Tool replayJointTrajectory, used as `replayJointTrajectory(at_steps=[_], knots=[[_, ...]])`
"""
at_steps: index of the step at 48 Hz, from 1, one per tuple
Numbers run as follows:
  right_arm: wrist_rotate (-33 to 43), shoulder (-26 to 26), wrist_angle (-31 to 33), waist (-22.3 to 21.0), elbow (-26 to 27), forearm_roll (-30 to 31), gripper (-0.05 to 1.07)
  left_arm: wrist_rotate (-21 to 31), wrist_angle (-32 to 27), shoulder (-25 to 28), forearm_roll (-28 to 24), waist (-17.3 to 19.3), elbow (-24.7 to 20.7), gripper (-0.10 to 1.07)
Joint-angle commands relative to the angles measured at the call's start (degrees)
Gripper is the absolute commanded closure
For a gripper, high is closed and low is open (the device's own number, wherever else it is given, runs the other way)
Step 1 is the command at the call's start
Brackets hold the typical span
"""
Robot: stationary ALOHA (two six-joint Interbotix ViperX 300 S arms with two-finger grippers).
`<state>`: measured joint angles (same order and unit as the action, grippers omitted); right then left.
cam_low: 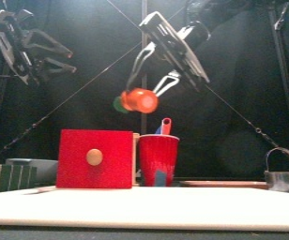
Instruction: Put carrot into drawer
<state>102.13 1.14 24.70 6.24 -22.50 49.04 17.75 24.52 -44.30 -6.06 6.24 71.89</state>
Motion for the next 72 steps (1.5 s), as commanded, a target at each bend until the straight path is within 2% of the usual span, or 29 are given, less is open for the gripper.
replayJointTrajectory(at_steps=[1, 7, 15, 25, 40, 72], knots=[[0.0, 0.26, -3.43, -2.11, 2.81, 2.81, 0.38, 0.09, 0.44, 0.09, 0.53, 0.18, -0.44, 0.17], [0.0, 3.43, -7.38, -4.48, 4.22, 4.83, 0.38, 0.09, 0.44, 0.09, 0.88, 0.18, -0.09, 0.17], [0.0, 5.98, -8.35, -6.24, 4.66, 8.88, 0.38, 0.0, 0.44, 0.09, 0.97, 0.26, 0.18, 0.17], [0.09, 6.24, -8.61, -6.42, 4.57, 11.95, 0.35, -0.09, 0.53, 0.09, 0.88, 0.26, 0.26, 0.17], [0.0, 7.56, -10.81, -6.15, 3.87, 14.24, 0.24, 0.0, 0.53, 0.09, 0.97, 0.18, 0.26, 0.17], [0.0, 7.56, -11.25, -5.8, 2.37, 15.82, 0.22, 0.18, 0.44, 0.09, 1.41, 0.18, 0.26, 0.17]])
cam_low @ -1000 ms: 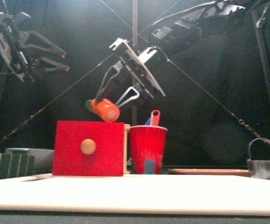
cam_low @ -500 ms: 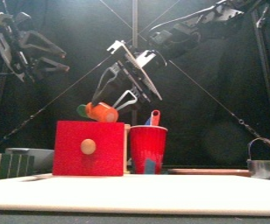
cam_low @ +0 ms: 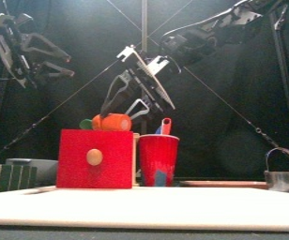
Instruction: Put carrot into drawer
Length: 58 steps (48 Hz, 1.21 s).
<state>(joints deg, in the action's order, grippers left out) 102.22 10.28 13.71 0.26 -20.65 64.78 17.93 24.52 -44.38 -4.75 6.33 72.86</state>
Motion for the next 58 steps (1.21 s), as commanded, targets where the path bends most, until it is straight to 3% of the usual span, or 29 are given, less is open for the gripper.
replayJointTrajectory(at_steps=[1, 18, 34, 58], knots=[[-0.09, -1.67, -0.44, 0.35, 0.44, 0.0, 0.22, 0.0, 0.44, 0.09, 0.09, 0.09, -0.7, 0.17], [-0.09, -2.81, -0.62, 0.62, -0.26, -0.7, 0.21, -0.18, 0.44, 0.09, 0.09, 0.97, -0.62, 0.17], [-0.09, -2.11, -0.35, 0.18, 0.97, 2.29, 0.05, 0.09, 0.18, 0.09, 0.18, 1.05, -0.53, 0.17], [-0.18, -4.31, -0.18, 0.7, 2.02, 2.72, 0.07, 0.0, 0.0, 0.18, 0.88, 1.05, 0.09, 0.17]])
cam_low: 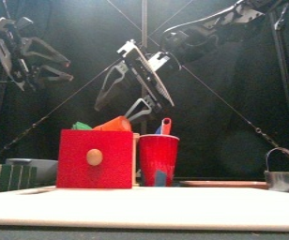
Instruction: Put carrot into drawer
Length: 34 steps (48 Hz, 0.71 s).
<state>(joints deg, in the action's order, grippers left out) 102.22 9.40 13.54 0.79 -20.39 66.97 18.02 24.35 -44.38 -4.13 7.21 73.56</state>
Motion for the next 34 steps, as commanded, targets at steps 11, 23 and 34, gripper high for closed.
replayJointTrajectory(at_steps=[11, 23, 34], knots=[[-0.09, -3.96, -0.97, 0.26, 1.58, 1.23, 0.26, -0.09, 0.18, 0.18, 0.35, 0.18, -0.44, 0.17], [0.0, -2.46, -1.67, -0.26, 1.05, -0.26, 0.59, 0.0, 0.26, 0.09, 0.35, 0.18, -0.44, 0.17], [0.0, -1.05, -1.67, -0.53, 0.09, -0.62, 0.59, 0.0, 0.18, 0.18, 0.88, 0.18, -0.35, 0.17]])
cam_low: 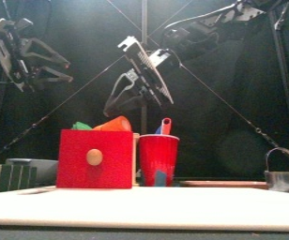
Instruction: Put carrot into drawer
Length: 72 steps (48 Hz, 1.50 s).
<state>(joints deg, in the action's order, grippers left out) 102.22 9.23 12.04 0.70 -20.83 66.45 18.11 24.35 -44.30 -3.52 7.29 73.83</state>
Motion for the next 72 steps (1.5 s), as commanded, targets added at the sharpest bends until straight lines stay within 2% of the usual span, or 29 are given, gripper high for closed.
replayJointTrajectory(at_steps=[1, 15, 23, 42, 55, 65, 72], knots=[[0.0, -0.7, -0.09, -0.44, 0.35, -0.09, 0.59, -0.09, 0.18, 0.09, 0.26, 0.09, -0.62, 0.17], [0.0, 2.11, -0.09, -1.49, 0.0, -1.05, 0.59, -0.09, 0.18, 0.0, 0.88, 0.09, -0.35, 0.17], [0.0, 1.67, 0.09, -1.49, 0.09, -0.88, 0.59, -0.09, 0.18, 0.0, 1.23, 0.09, -0.26, 0.17], [0.0, -6.42, 0.09, 0.18, -1.85, 0.62, 0.59, -0.35, 0.18, 0.0, 1.14, 0.35, -0.62, 0.17], [0.0, -13.27, -0.88, 2.29, -7.82, 2.99, 0.59, -0.44, 0.09, 0.09, 1.23, 2.55, -1.58, 0.17], [0.0, -15.91, -1.58, 3.78, -12.3, 3.16, 0.59, -0.53, -0.62, 0.18, 0.97, 6.33, -1.58, 0.17], [0.0, -17.67, -1.93, 4.92, -14.33, 3.43, 0.59, -0.44, -0.18, 0.18, 0.97, 6.86, -1.76, 0.17]])
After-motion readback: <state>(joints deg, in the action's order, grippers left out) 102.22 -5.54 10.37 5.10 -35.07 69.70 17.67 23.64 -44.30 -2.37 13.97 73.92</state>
